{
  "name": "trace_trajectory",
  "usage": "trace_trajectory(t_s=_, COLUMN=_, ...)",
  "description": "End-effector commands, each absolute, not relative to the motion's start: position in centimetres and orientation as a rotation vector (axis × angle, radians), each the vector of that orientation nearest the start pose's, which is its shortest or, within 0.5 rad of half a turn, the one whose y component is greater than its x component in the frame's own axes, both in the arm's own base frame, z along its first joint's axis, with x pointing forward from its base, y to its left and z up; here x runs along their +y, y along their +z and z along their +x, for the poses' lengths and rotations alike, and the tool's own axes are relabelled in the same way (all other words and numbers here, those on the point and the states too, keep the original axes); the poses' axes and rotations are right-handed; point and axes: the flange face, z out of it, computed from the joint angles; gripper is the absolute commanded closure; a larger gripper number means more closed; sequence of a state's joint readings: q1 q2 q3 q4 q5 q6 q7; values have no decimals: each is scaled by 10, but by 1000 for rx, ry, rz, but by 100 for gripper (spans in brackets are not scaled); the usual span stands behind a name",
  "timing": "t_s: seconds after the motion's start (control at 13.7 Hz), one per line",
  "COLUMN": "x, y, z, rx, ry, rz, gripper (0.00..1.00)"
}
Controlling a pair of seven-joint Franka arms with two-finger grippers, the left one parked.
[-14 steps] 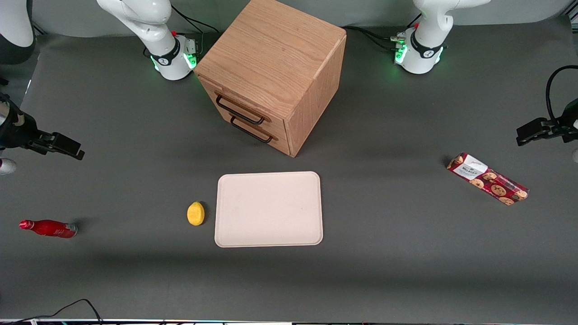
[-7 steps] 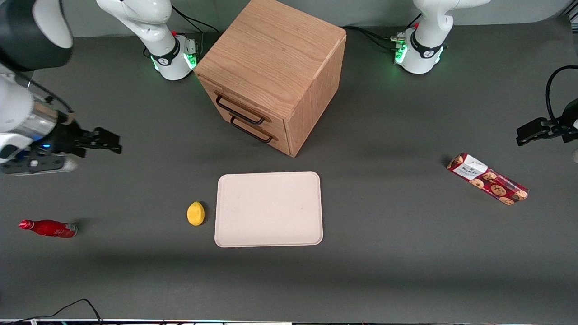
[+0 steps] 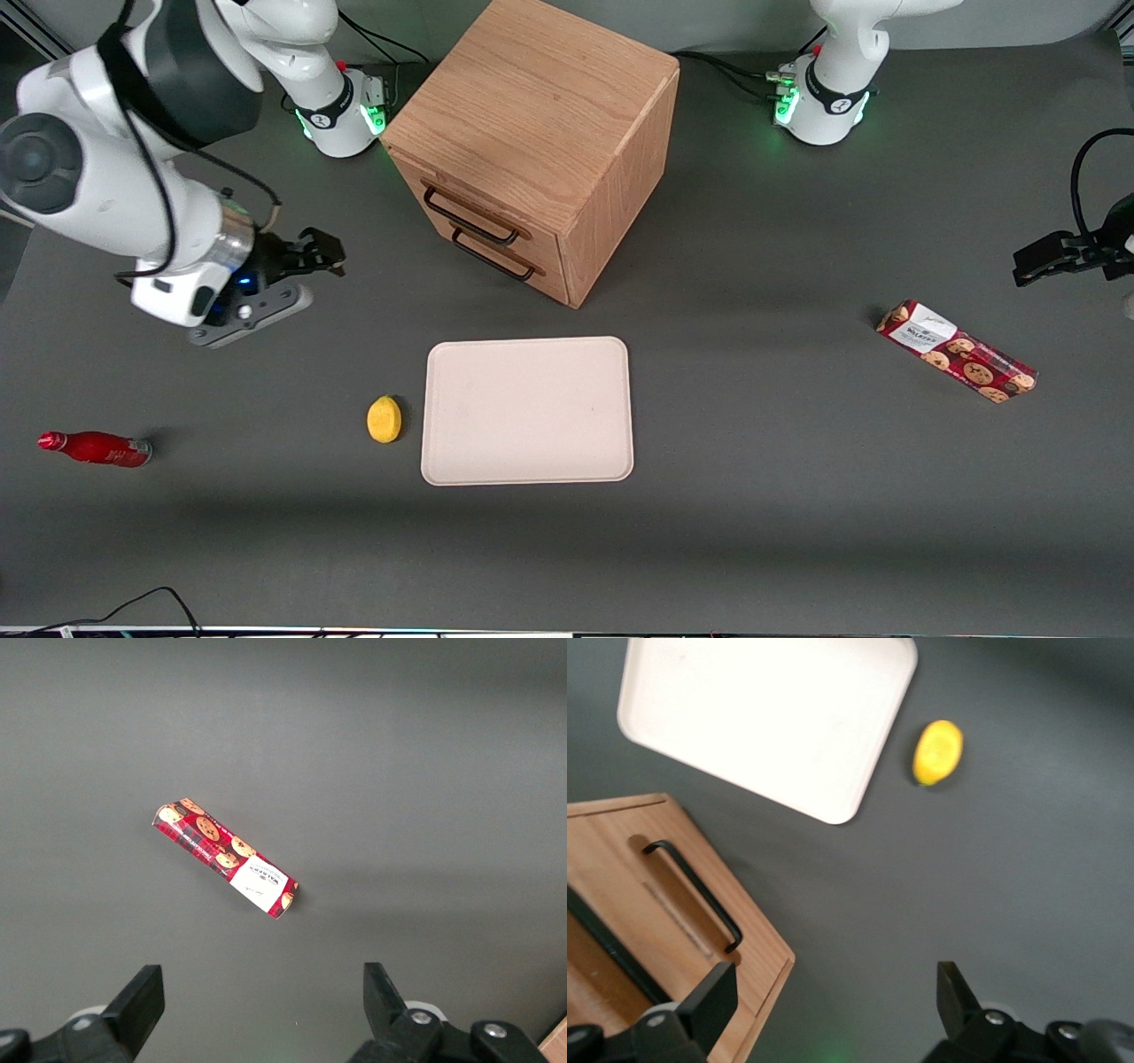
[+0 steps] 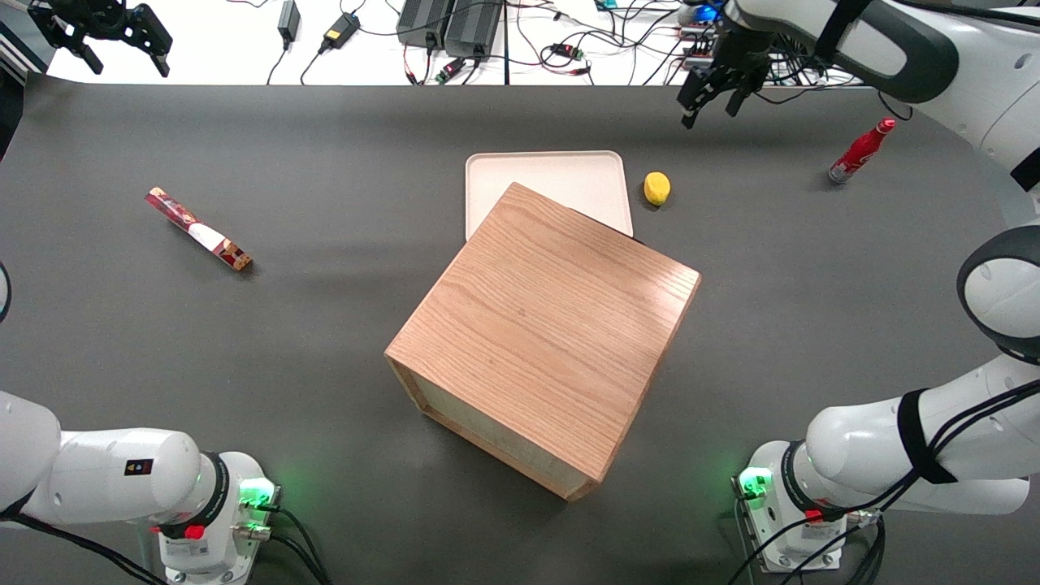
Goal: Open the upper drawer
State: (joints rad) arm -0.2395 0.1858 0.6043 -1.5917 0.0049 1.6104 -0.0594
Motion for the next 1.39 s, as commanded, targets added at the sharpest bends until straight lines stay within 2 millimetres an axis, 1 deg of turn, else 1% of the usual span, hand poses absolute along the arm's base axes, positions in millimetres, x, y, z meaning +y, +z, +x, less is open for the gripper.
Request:
trace_trajectory(t_s=0.0, x=224, y=521, z=553, rx=-769, ry=246, rz=-2914, gripper=0)
trace_trajectory(t_s=0.15, x=247, y=514, z=542, rx=-832, ry=263, rz=-2890, gripper=0)
trace_trajectory(t_s=0.29, x=269, y=502, z=529, rx=-893, ry=281, rz=-2868, gripper=0)
trace_trajectory(t_s=0.44, x=285, y=486, z=518, rx=-931, ry=297, rz=-2851, gripper=0)
trace_trajectory(t_s=0.66, x=305, y=466, z=504, rx=-935, ry=289, rz=-2805, gripper=0)
trace_trajectory(t_s=0.8, x=309, y=452, z=498, rx=-943, ry=314, rz=-2797, gripper=0)
trace_trajectory(t_s=0.95, x=319, y=438, z=489, rx=-957, ry=305, rz=-2791, gripper=0)
trace_trajectory(t_s=1.17, x=322, y=424, z=480, rx=-969, ry=345, rz=-2787, gripper=0)
trace_trajectory(t_s=1.31, x=324, y=418, z=474, rx=-983, ry=361, rz=-2784, gripper=0)
